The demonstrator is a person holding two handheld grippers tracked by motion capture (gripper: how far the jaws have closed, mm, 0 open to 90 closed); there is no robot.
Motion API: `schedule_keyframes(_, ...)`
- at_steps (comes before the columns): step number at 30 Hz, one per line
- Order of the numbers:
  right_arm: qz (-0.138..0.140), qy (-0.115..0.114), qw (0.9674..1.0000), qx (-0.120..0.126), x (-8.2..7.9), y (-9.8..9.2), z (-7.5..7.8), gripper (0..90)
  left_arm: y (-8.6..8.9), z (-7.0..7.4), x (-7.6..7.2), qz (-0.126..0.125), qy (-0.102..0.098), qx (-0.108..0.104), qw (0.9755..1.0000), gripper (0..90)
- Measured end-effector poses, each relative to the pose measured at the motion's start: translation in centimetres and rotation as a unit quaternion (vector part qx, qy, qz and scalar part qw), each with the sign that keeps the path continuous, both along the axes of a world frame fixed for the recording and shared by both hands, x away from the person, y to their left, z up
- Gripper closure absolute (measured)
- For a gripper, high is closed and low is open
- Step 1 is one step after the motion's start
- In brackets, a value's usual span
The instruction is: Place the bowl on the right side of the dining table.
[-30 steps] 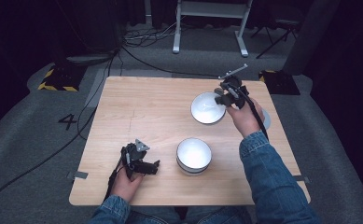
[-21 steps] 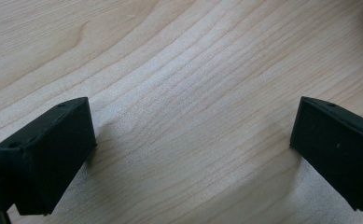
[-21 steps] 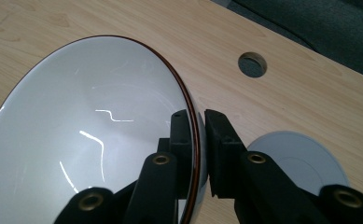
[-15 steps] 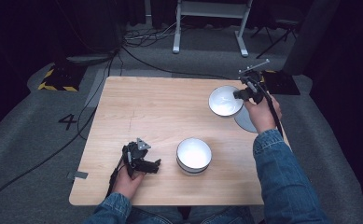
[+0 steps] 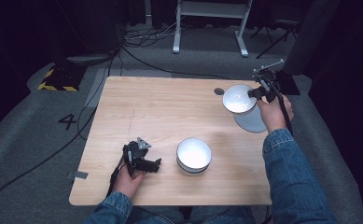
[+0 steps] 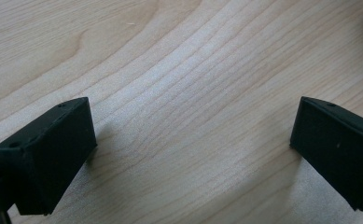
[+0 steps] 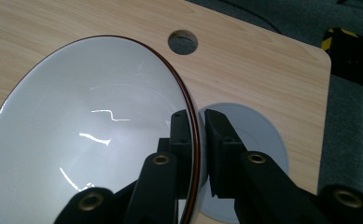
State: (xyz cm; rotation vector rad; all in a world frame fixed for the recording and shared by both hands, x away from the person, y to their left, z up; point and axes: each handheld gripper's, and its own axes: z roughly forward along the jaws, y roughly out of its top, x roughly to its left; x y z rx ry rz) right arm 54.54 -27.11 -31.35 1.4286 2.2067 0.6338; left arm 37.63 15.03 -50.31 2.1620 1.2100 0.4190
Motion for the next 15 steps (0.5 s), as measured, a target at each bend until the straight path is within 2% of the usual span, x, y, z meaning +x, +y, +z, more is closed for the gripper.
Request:
schedule_keyframes(13, -0.057, 0.023, 0.9980, 0.013, 2.3, -3.0, -1.2, 82.3, 0.1, 0.0, 0.1, 0.001, -0.003, 0.006, 1.0000, 0.3)
schedule_keyframes(15, -0.064, 0.023, 0.9977, 0.007, 2.5, -3.6, -1.3, 82.3, 0.0, 0.0, 0.0, 0.003, -0.002, 0.005, 1.0000, 0.3)
